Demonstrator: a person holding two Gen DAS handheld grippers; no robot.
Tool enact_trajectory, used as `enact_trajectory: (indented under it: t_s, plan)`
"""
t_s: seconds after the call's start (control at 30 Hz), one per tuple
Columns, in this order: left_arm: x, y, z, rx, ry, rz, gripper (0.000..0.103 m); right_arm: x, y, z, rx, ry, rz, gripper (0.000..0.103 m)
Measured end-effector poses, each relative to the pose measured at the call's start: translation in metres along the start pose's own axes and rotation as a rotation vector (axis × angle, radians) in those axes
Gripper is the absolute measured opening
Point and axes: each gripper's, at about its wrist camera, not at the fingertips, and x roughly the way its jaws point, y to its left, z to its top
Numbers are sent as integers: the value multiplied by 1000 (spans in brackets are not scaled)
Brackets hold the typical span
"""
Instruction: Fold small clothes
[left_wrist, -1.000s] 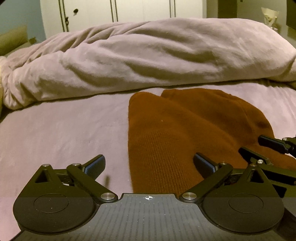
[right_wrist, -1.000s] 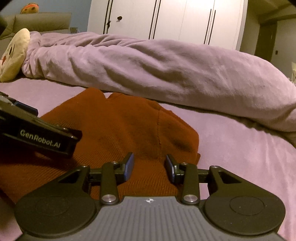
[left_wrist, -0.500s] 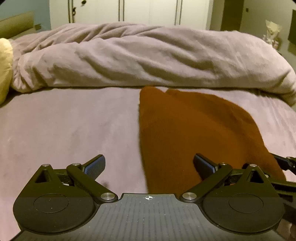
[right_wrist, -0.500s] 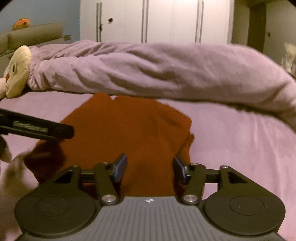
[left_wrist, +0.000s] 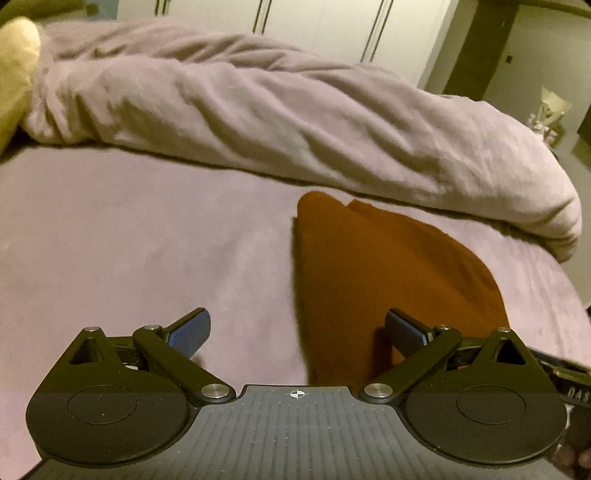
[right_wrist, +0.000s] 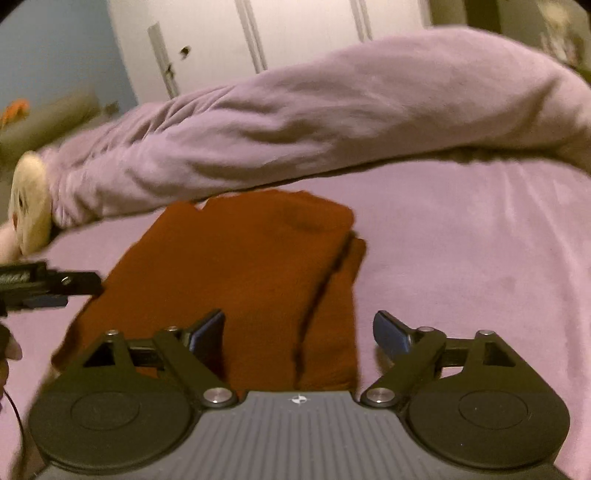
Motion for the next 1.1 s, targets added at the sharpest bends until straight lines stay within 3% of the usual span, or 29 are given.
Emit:
enact_trajectory:
  t_s: [0.1,0.23,0.43,0.57,0.6,0.67,0.77,0.9,1.0,1.1]
  plan:
    - [23,7,4,-36,101,-126,103,18,-23,7,139,71,82,88]
    - [52,9,7,-82,178,-214,103,42,-47,17,297,122,176,87]
    - [81,4,13,-116,198,-259,103,68,-69,27,451,176,259,64]
    - [89,5,16,-119,191,-280,103,81,-59,30,393,204,277,62]
    - [89,6,17,-122,184,-285,95,83,-55,30,376,203,272,60]
    - [88,7,21,-133,180,-312,77,86,-49,29,357,200,265,46]
    - [84,10,21,-149,179,-322,69,80,-42,28,359,181,269,38]
    - [70,13,28,-169,171,-338,55,63,-25,32,332,140,306,36]
    - [52,15,33,-159,160,-360,52,48,-8,40,307,112,320,35]
    - [28,21,37,-119,133,-334,52,37,20,48,277,93,354,35]
